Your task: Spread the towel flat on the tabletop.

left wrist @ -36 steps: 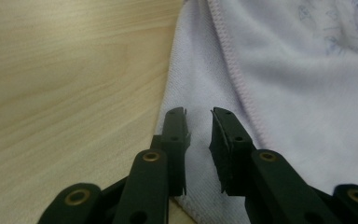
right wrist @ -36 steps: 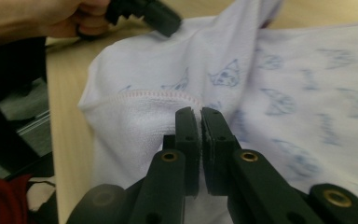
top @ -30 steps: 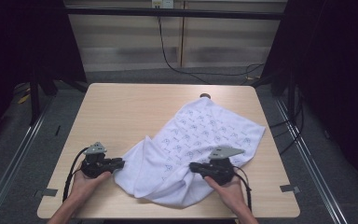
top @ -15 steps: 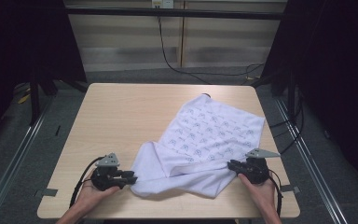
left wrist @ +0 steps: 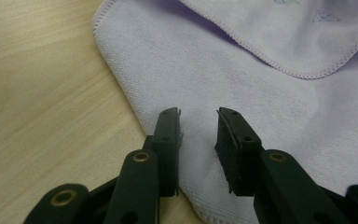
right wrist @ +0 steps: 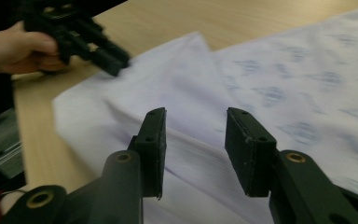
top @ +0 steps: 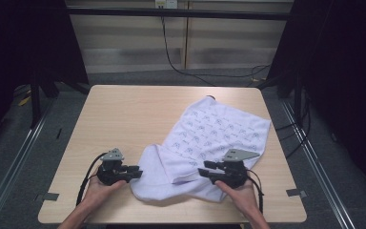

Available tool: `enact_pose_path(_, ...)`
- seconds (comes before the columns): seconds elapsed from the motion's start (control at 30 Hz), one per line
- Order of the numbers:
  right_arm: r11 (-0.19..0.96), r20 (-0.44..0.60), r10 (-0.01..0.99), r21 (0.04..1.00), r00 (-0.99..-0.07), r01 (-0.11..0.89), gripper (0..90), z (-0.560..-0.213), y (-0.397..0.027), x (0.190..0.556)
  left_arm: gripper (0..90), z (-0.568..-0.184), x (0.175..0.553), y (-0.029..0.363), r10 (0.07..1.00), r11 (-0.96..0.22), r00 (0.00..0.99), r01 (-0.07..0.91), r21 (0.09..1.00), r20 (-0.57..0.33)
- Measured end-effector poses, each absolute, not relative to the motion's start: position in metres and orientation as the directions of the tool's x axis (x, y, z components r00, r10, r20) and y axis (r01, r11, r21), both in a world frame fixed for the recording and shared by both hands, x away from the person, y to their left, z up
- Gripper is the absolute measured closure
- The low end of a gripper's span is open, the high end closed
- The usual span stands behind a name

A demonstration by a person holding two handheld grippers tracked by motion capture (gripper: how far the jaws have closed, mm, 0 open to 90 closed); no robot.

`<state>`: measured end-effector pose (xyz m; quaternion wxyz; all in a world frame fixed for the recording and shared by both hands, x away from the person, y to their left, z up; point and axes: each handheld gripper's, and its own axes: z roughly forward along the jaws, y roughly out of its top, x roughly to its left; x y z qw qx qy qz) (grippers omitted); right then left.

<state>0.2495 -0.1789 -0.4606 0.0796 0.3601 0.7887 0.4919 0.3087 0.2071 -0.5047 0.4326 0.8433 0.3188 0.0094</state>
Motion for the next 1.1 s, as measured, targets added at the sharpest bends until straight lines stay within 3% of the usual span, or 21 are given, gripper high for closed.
enact_pose_path(0.13,0.315,0.229,0.579,0.822,-0.783,0.474,50.5,-0.463,-0.15,0.252,69.2,-0.505,0.308,0.206,0.548,-0.423,0.796,0.529,0.736,-0.257)
enact_pose_path(0.3,0.359,0.237,0.531,0.807,-0.814,0.469,49.9,-0.471,-0.129,0.26,68.4,-0.505,0.309,0.206,0.548,-0.415,0.794,0.531,0.739,-0.263)
enact_pose_path(0.33,0.375,0.234,0.523,0.801,-0.82,0.468,53.9,-0.473,-0.125,0.261,68.0,-0.505,0.308,0.207,0.548,-0.41,0.793,0.533,0.74,-0.267)
enact_pose_path(0.43,0.383,0.215,0.515,0.809,-0.83,0.447,85.7,-0.474,-0.122,0.259,65.3,-0.499,0.308,0.212,0.551,-0.371,0.788,0.528,0.764,-0.277)
enact_pose_path(0.47,0.359,0.222,0.514,0.821,-0.828,0.443,87.9,-0.471,-0.125,0.258,64.8,-0.496,0.308,0.215,0.554,-0.348,0.782,0.529,0.774,-0.285)
enact_pose_path(0.8,0.177,0.189,0.699,0.889,-0.689,0.423,88.3,-0.433,-0.214,0.246,66.2,-0.487,0.311,0.236,0.589,-0.273,0.751,0.533,0.801,-0.299)
enact_pose_path(1.1,0.107,0.204,0.827,0.857,-0.523,0.504,88.4,-0.457,-0.293,0.231,64.6,-0.487,0.31,0.229,0.575,-0.282,0.76,0.531,0.799,-0.302)
